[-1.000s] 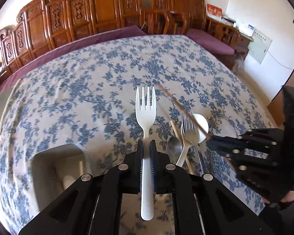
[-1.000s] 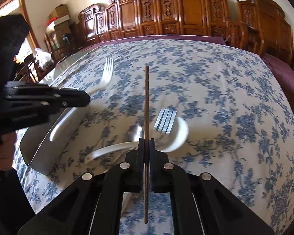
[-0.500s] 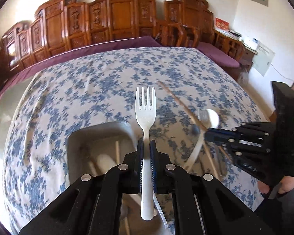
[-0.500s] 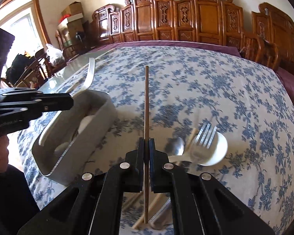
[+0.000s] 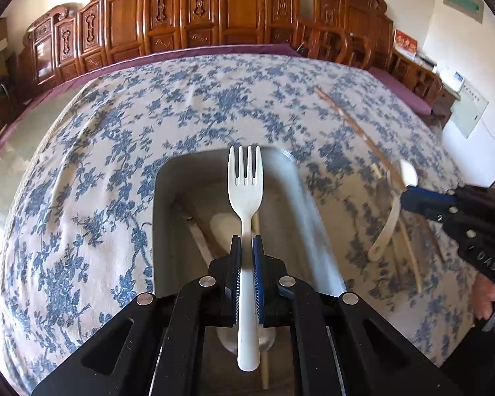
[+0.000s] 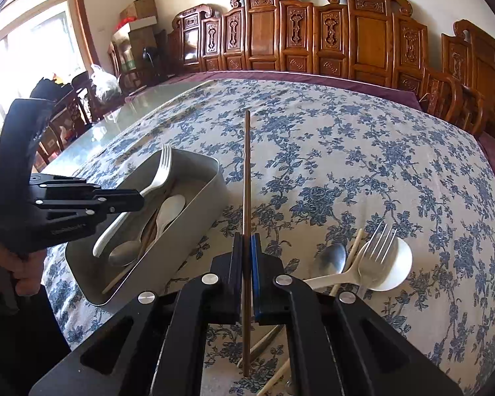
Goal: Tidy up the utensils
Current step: 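Carry the fork and chopstick over the grey tray and open both tools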
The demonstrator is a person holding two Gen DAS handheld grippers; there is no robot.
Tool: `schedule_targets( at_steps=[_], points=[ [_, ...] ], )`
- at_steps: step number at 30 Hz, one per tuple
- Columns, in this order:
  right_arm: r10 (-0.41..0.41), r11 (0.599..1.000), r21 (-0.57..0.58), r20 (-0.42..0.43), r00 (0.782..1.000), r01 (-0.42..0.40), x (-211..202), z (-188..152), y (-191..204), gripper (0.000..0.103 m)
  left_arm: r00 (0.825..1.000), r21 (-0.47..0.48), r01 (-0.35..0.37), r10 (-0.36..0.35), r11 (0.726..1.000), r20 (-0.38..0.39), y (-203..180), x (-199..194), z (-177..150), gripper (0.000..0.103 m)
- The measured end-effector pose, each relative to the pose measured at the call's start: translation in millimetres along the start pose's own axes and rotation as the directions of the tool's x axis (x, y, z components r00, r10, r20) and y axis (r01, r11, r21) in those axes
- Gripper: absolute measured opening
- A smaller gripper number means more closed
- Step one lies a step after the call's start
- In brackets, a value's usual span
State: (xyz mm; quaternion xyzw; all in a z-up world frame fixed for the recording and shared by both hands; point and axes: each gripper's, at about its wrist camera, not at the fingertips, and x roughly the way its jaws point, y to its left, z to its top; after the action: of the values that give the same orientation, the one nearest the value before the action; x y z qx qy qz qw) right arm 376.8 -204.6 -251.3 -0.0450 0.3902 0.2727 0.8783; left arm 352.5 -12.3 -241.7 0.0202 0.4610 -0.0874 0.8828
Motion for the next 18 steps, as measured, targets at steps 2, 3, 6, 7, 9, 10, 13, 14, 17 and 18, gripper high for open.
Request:
schedule_targets(
  at_steps=[2, 3, 6, 7, 9, 10, 13, 14, 17, 18],
  points=[
    [-0.004, 1.000, 0.011, -0.001, 1.000, 0.004, 2, 1, 1, 0.006, 1.000, 0.011, -0.015, 0.015, 1.000, -0.003, 1, 2, -2, 0.006],
    [-0.002, 1.000, 0.022, 0.001, 1.000, 0.002, 3, 1, 1, 0.006, 1.000, 0.010, -0.017, 0.017, 1.000, -0.001, 3, 2, -3, 0.006],
    [-0.007, 0.999, 0.039, 0.010, 1.000, 0.007, 3, 1, 2, 0.006, 1.000, -0.010, -0.007, 0.007, 1.000, -0.008, 10, 1, -4, 0.012],
    [-0.011, 0.999, 0.040, 0.012, 1.000, 0.011, 2, 2, 3, 0.006, 1.000, -0.015, -0.002, 0.002, 1.000, -0.004, 11, 0, -4, 0.014],
    [-0.030, 0.999, 0.032, 0.010, 0.999, 0.030, 2, 3, 6, 0.006, 1.000, -0.020, -0.002, 0.002, 1.000, 0.006, 13, -4, -4, 0.017],
    [-0.037, 0.999, 0.030, 0.009, 0.999, 0.036, 2, 4, 8, 0.006, 1.000, -0.021, -0.003, 0.004, 1.000, 0.013, 15, -7, -4, 0.019],
    [-0.049, 0.999, 0.021, 0.003, 0.999, 0.049, 0, 6, 15, 0.006, 0.999, -0.026, -0.007, 0.007, 1.000, 0.031, 21, -14, -4, 0.021],
    [-0.048, 0.999, 0.024, 0.001, 0.999, 0.048, -1, 7, 18, 0.006, 0.999, -0.028, -0.006, 0.007, 1.000, 0.037, 22, -15, -4, 0.021],
    [-0.046, 0.999, 0.021, 0.004, 0.999, 0.046, -6, 9, 30, 0.006, 0.998, -0.040, -0.007, 0.009, 0.999, 0.055, 31, -23, -3, 0.021],
    [-0.035, 0.999, 0.026, 0.002, 0.999, 0.035, -7, 9, 35, 0.006, 0.998, -0.042, -0.007, 0.009, 0.999, 0.059, 33, -25, -2, 0.021]
  ],
)
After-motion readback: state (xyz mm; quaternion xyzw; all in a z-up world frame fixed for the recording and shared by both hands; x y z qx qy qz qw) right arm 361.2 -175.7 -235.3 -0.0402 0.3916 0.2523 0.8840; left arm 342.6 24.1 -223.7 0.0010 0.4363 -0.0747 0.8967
